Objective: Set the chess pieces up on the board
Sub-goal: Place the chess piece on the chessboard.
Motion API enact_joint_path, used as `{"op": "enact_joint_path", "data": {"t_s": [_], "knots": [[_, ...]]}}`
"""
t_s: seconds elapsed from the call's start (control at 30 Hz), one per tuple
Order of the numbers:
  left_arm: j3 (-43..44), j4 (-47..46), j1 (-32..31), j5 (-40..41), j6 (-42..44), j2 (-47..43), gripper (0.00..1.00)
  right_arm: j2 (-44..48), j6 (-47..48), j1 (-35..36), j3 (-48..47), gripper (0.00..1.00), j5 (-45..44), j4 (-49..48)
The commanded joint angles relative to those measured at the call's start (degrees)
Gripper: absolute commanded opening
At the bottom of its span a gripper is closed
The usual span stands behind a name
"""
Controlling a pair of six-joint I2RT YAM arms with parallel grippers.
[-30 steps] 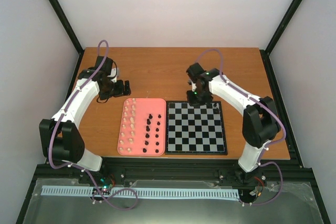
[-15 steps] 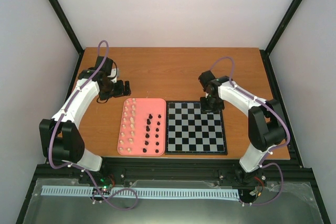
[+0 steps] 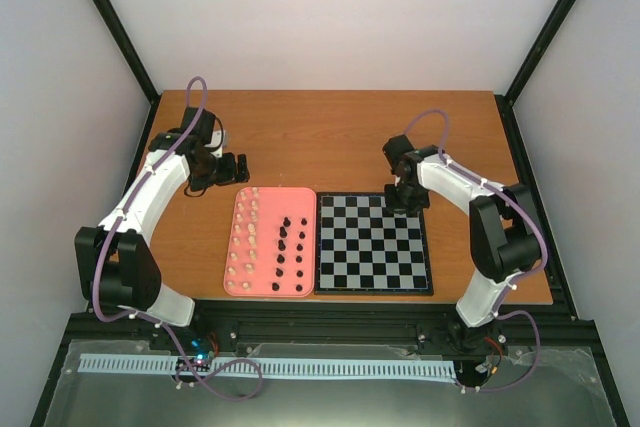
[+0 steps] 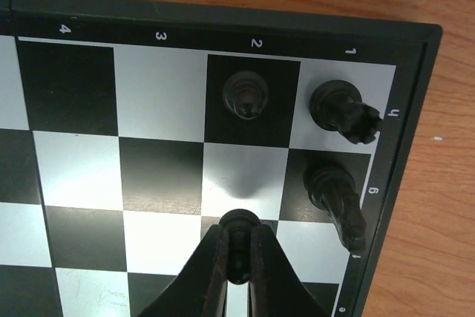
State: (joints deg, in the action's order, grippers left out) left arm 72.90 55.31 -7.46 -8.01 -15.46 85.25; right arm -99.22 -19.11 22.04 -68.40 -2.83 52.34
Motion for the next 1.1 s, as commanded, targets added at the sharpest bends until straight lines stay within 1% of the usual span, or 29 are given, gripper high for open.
{"op": "enact_joint_path", "data": {"t_s": [0.0,0.63,0.87,1.07], "knots": [[1.1,-0.35,-0.18,-0.14,-0.71,0.4,1.0,-1.62,1.1,-0.6,-0.83,0.05,0.02,-1.09],[0.9,-0.4,-0.19,0.0,-0.52,0.57,1.0,-4.57,1.41,-1.04,-2.24,0.12,-0.58,-1.76],[0.76,-0.5,-0.18,0.05,-0.53,0.5,1.0,-4.55,1.65,-1.04,-2.75,0.19,-0.06,-1.71],[0.73,-0.6,-0.18,0.0,-0.53,0.37,1.0,-2.44,2.69,-0.99,-3.9,0.22,2.0,-0.84]]}}
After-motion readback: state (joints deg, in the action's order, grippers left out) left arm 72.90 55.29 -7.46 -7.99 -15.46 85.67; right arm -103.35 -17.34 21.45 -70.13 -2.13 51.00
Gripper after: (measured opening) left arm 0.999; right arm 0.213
